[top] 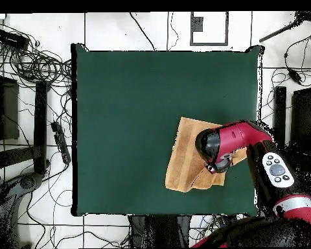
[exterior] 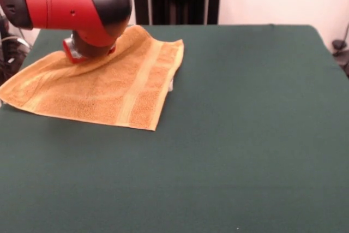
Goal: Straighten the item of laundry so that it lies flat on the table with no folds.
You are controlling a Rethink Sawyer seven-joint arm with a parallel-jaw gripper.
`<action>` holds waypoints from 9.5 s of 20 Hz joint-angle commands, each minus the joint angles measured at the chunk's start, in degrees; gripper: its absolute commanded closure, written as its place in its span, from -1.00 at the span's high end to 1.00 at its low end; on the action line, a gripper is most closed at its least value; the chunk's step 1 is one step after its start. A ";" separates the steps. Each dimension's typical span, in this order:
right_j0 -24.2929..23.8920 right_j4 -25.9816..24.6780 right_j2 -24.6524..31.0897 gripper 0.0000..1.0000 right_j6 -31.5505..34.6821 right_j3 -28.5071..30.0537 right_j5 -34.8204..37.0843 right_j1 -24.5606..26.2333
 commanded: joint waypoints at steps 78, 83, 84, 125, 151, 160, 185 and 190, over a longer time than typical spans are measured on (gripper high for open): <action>-20.98 24.12 20.95 -1.00 -18.11 26.56 -27.97 -12.44; -17.37 20.30 18.78 -1.00 -14.67 22.32 -32.65 -6.19; -16.33 19.72 17.88 -1.00 -14.30 21.45 -31.85 -5.90; -3.86 14.23 1.18 -1.00 -6.79 20.00 -34.03 -6.28; -4.21 13.62 0.36 -1.00 -7.37 12.12 -43.18 6.83; -18.43 18.78 13.81 -1.00 -20.26 15.37 -50.92 18.54; -21.60 11.35 17.82 -1.00 -15.61 14.02 -57.94 26.46; -21.40 9.86 18.07 -1.00 -14.17 13.77 -59.35 27.22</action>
